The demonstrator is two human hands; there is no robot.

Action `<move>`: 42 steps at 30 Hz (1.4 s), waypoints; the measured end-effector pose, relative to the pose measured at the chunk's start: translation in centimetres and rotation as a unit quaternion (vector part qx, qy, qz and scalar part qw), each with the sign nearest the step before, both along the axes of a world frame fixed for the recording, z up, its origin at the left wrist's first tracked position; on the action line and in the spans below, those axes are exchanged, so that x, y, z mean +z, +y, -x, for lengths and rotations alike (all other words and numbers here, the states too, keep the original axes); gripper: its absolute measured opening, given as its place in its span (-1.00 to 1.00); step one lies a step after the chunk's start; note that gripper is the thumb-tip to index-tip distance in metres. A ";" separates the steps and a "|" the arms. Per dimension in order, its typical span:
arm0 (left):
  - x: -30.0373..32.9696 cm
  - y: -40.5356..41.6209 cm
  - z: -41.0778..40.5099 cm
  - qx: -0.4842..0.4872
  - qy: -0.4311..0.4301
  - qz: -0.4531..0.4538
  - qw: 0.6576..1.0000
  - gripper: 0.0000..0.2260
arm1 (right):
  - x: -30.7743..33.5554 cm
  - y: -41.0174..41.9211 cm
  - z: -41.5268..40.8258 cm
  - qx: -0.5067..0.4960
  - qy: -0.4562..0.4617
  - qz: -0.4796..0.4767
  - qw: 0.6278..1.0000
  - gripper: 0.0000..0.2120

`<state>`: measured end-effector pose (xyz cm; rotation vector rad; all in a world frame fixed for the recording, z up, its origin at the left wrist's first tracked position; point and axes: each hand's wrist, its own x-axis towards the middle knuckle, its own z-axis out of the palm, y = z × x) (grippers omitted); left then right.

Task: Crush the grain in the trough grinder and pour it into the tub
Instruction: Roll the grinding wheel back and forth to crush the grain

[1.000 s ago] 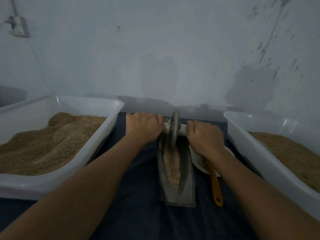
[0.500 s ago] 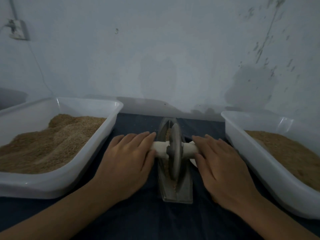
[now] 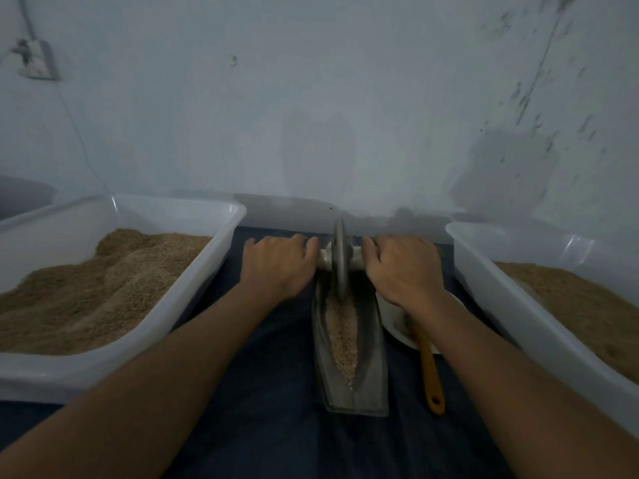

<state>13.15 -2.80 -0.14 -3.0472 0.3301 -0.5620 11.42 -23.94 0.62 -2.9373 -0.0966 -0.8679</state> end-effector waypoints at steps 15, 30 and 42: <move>-3.0 3.5 10.6 -0.141 -0.121 0.063 0.981 -0.46 | -4.0 -2.5 12.3 0.106 -0.057 -0.009 0.993 -0.52; 0.3 -0.6 -1.3 -0.014 -0.048 -0.006 0.999 -0.80 | -0.9 -0.7 -0.3 -0.004 0.007 -0.015 1.000 -0.48; -3.0 3.3 10.2 -0.132 -0.149 0.084 0.976 -0.62 | -3.5 -2.8 10.8 0.120 -0.045 0.000 0.992 -0.76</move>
